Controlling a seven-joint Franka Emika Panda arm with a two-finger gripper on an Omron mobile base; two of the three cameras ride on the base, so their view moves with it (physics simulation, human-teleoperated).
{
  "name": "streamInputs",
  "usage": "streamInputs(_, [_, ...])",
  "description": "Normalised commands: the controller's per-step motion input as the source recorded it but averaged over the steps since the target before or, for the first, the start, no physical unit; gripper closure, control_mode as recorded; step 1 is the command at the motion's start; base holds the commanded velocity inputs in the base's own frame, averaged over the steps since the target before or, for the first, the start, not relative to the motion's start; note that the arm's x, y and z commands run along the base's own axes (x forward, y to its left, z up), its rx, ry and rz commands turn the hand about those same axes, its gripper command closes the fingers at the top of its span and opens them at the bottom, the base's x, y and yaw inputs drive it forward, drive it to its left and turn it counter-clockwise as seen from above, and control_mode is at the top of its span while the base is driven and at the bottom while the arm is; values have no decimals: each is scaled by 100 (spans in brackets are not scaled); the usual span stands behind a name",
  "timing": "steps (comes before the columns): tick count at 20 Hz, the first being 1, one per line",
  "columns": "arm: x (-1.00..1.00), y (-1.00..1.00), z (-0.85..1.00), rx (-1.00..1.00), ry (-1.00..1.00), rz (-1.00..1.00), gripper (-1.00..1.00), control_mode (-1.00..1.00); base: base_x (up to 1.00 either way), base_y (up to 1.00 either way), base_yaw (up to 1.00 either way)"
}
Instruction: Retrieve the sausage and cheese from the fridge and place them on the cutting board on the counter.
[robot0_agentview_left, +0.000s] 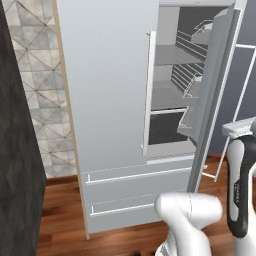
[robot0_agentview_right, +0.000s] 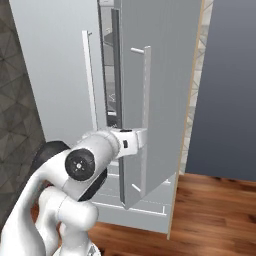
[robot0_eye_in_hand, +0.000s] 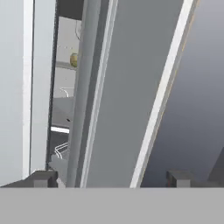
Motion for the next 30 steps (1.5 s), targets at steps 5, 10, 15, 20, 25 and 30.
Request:
streamInputs(5, [56,99,6,-34,39,-22,-100,-100,0,0,0])
streamInputs(10, [100,69,0,-26,52,-12,-100,-100,0,0,0])
streamInputs(15, [96,43,0,-11,28,-11,-100,-100,0,0,0])
streamInputs(20, [75,17,-16,-16,0,-19,-100,-100,0,0,0])
streamInputs(25, [42,0,-20,-16,-7,-25,-100,-100,0,0,0])
streamInputs(30, [21,-41,0,-4,7,-19,-100,-100,0,0,0])
